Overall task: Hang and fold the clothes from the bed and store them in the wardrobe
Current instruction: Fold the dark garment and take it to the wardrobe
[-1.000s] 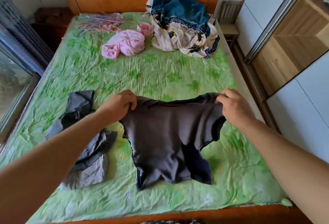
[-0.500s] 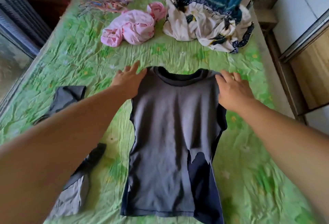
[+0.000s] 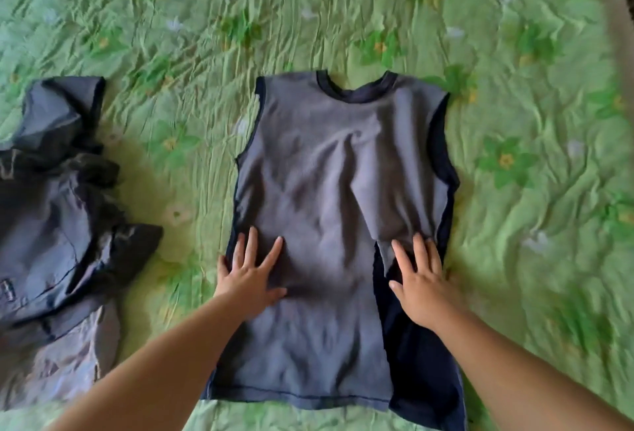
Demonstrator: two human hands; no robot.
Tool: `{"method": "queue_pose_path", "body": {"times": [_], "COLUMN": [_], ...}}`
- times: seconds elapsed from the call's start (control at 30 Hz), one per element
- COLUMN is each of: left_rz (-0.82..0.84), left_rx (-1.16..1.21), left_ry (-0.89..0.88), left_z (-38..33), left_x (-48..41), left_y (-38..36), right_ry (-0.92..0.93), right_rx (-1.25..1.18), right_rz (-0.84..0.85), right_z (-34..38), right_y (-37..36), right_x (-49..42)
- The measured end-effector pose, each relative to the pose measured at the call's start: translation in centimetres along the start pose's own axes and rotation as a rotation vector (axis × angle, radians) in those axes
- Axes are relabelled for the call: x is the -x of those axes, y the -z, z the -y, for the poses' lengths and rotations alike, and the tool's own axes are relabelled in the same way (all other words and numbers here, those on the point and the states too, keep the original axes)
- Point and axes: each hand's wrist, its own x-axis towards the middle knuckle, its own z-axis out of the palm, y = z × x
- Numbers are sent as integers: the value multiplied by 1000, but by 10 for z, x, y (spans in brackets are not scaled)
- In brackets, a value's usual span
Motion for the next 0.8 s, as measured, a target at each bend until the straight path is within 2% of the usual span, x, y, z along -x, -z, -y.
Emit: {"method": "queue_pose_path", "body": {"times": [0.1, 0.3, 0.43, 0.53, 0.6, 0.7, 0.8], "left_rz": [-99, -184, -174, -302, -374, -308, -273], "left_rx": [8, 54, 161, 375, 534, 723, 834], "left_ry": [-27, -60, -60, 19, 79, 129, 131], "left_z": [5, 10, 20, 27, 31, 39, 47], "left_x": [-11, 1, 38, 76, 100, 125, 139], "left_y": [-23, -34, -51, -73, -93, -116, -125], "right_ry": [-28, -36, -223, -344, -379, -469, -528], "right_rx": [38, 5, -192, -364, -545, -687, -811], "right_rz": [-45, -136, -206, -235, -195, -120, -156], "right_z": [-7, -10, -3, 2, 3, -1, -10], "right_y": [-32, -39, -33, -37, -52, -82, -108], "right_x": [-7, 0, 29, 66, 101, 153, 185]}}
